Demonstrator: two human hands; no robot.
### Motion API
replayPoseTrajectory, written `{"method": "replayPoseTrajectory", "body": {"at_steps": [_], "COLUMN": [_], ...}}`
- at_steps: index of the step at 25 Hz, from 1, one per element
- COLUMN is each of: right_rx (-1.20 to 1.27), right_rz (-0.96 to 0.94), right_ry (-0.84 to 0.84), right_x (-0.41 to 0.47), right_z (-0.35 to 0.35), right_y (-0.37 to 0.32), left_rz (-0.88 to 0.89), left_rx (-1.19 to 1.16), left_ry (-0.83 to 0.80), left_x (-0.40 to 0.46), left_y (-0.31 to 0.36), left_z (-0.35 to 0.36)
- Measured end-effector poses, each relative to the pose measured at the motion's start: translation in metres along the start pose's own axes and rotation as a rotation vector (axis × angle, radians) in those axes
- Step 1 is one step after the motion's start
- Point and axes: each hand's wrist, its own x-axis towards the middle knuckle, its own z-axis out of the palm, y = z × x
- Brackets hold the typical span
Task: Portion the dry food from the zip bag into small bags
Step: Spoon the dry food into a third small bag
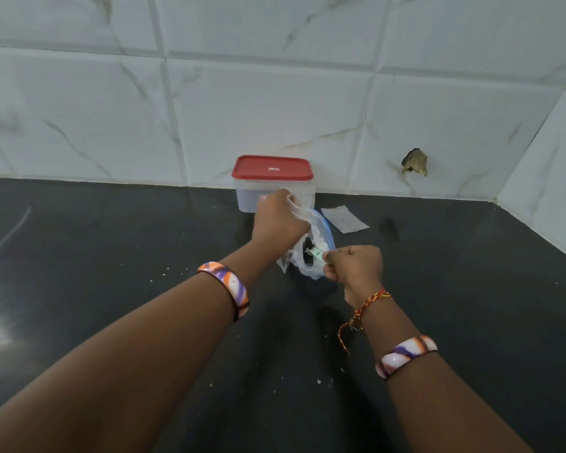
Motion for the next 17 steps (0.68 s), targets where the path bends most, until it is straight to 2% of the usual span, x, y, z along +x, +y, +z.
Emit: {"method": "replayPoseTrajectory", "body": {"at_steps": [6, 17], "right_rx": [0.096, 0.182], "right_rz": [0.11, 0.099], "right_ry": [-0.099, -0.148], "right_x": [-0.025, -0.053], "right_z": [-0.014, -0.037], "right_y": [-0.003, 0.013], "left_rz": [-0.056, -0.115], "left_rx": [-0.041, -0.09], "left_ry": [0.02, -0.055], "left_x": [-0.025, -0.068], "left_y": [-0.015, -0.039], "left_z": [-0.018, -0.026]}}
